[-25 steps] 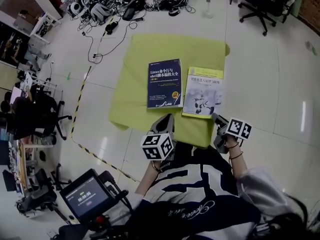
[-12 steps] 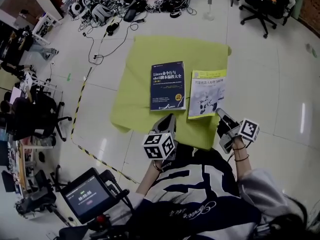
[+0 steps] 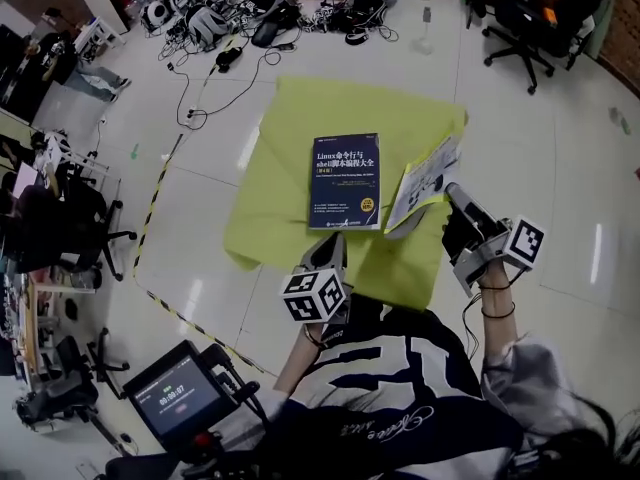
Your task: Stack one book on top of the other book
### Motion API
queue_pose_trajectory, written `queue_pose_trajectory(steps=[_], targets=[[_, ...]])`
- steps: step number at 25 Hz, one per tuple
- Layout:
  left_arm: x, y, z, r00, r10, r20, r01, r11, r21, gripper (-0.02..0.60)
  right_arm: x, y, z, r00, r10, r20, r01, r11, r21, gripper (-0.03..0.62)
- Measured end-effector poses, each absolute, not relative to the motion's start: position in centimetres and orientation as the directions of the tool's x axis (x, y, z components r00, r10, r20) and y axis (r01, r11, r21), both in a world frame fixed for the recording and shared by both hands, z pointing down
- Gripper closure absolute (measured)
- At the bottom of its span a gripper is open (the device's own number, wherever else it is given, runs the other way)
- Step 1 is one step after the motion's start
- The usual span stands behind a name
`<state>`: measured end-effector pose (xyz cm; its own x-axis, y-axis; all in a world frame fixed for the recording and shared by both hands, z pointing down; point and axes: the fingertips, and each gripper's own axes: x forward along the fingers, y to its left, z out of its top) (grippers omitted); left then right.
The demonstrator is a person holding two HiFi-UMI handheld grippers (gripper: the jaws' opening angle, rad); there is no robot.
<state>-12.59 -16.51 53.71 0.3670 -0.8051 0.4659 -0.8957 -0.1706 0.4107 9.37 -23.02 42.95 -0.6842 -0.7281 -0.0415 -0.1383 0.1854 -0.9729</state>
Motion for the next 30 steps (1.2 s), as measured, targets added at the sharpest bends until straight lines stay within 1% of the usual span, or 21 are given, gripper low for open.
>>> queue_pose_trajectory(steps=[6, 11, 13, 15, 17, 20, 23, 25, 27, 29, 30], targets=[[-15.5, -16.7, 54.4, 0.341, -0.819, 0.462, -0.893, -0.129, 0.431, 0.578, 5.6, -24.7, 37.9, -0.694, -0.697, -0.179, -0.022, 0.270, -0.963, 0.516], [-17.7, -17.1, 55.0, 0.318, -0.830, 0.457, -0.892, -0.099, 0.442, 0.578, 0.3, -26.8, 33.4, -0.731, -0.609, -0.310, 0.057, 0.398, -0.916, 0.514], [-18.6, -17.3, 54.8, 0.313, -0.832, 0.458, -0.892, -0.093, 0.442, 0.578, -2.2, -28.0, 32.8, -0.737, -0.586, -0.336, 0.081, 0.417, -0.905, 0.514], [-19.3, -17.3, 54.7, 0.310, -0.833, 0.458, -0.893, -0.090, 0.441, 0.578, -4.5, -29.1, 34.0, -0.741, -0.584, -0.330, 0.083, 0.409, -0.909, 0.514], [-19.9, -17.3, 54.7, 0.306, -0.834, 0.459, -0.895, -0.087, 0.438, 0.578, -6.4, -29.9, 37.1, -0.749, -0.600, -0.279, 0.054, 0.365, -0.929, 0.514], [-20.7, -17.3, 54.8, 0.300, -0.836, 0.460, -0.898, -0.084, 0.432, 0.578, -7.7, -29.2, 44.5, -0.767, -0.631, -0.113, -0.047, 0.230, -0.972, 0.519], [-21.4, -17.1, 55.1, 0.303, -0.834, 0.462, -0.900, -0.092, 0.425, 0.578, -6.8, -26.0, 51.8, -0.765, -0.640, 0.073, -0.185, 0.110, -0.977, 0.525], [-21.9, -17.2, 55.4, 0.306, -0.830, 0.467, -0.902, -0.096, 0.422, 0.578, -5.5, -24.4, 55.9, -0.736, -0.646, 0.201, -0.288, 0.030, -0.957, 0.528], [-22.2, -17.3, 55.8, 0.314, -0.824, 0.472, -0.900, -0.100, 0.423, 0.578, -4.3, -23.8, 58.7, -0.701, -0.654, 0.286, -0.346, -0.040, -0.938, 0.528], [-22.3, -17.6, 56.0, 0.326, -0.818, 0.474, -0.898, -0.112, 0.425, 0.578, -3.9, -24.0, 60.1, -0.679, -0.650, 0.341, -0.411, -0.047, -0.910, 0.528], [-22.3, -17.7, 56.0, 0.332, -0.816, 0.474, -0.898, -0.119, 0.424, 0.578, -4.1, -24.0, 60.4, -0.672, -0.636, 0.378, -0.477, -0.018, -0.878, 0.526]])
